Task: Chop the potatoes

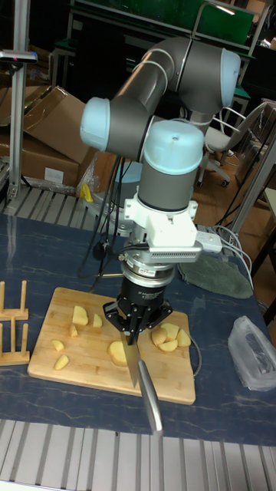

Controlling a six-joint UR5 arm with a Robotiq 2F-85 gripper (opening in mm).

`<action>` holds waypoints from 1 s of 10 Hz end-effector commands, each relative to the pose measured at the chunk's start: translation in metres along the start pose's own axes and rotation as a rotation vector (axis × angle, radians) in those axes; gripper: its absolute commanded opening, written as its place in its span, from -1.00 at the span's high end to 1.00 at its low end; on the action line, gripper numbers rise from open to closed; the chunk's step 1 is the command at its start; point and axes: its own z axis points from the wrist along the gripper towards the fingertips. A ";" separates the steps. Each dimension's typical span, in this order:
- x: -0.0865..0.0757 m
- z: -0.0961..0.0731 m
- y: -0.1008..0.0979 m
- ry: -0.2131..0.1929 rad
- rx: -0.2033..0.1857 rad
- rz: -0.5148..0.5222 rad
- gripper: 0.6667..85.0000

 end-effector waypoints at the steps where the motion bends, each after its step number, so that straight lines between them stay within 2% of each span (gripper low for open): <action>1: 0.005 0.005 0.000 -0.016 -0.016 0.011 0.99; 10: 0.009 0.008 0.003 -0.020 -0.018 0.014 0.99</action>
